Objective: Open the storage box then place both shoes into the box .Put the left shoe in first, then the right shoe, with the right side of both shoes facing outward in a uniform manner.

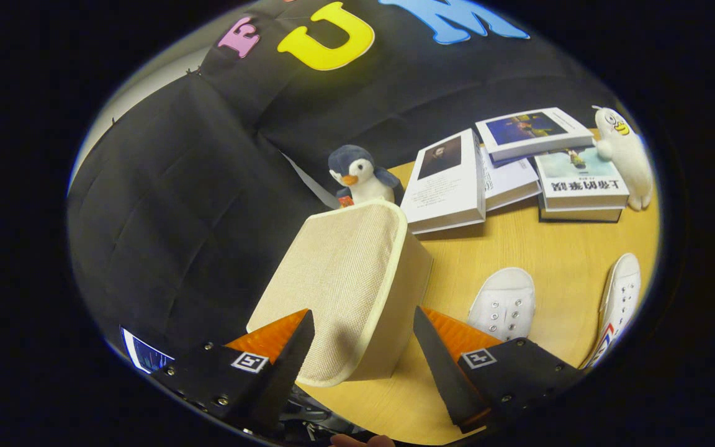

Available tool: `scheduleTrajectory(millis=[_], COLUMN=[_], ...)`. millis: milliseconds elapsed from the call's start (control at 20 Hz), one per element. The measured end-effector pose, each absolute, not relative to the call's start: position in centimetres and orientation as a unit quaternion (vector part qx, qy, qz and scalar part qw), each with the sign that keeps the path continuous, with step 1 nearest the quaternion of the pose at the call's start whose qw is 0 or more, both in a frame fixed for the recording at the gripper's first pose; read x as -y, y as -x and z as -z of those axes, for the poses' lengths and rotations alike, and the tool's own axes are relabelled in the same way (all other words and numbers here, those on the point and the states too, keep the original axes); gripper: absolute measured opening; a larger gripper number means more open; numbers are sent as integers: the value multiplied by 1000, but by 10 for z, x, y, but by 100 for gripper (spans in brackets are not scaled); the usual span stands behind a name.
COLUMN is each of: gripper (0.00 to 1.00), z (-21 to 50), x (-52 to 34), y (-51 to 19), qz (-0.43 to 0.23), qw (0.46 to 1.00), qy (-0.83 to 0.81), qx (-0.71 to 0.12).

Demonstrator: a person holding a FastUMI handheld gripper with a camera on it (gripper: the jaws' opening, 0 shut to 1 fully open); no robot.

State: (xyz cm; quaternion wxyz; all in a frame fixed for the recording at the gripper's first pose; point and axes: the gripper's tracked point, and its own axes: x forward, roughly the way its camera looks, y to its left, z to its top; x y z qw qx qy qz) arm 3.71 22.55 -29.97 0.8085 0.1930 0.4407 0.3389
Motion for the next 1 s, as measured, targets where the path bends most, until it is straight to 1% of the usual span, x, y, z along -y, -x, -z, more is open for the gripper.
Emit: scheduleTrajectory(millis=[150,350,500,550,700,750,800,850,900,1000], gripper=[97,97,96,93,71,56,50,35,30,29], z=[314,321,324,321,307,303,298,297,289,274], x=[-238,-259,-263,-264,-266,-265,-264,-264,-263,-264], y=[-37,-35,-37,-40,-46,-47,-49,-49,-49,-46], qz=[-347,-346,-333,-335,-342,-347,-354,-355,-366,-386], qw=[778,709,689,683,675,671,668,667,658,648], qy=[-240,-351,-379,-389,-413,-418,-420,-420,-426,-428], qx=[-467,-505,-521,-519,-507,-505,-503,-502,-502,-498])
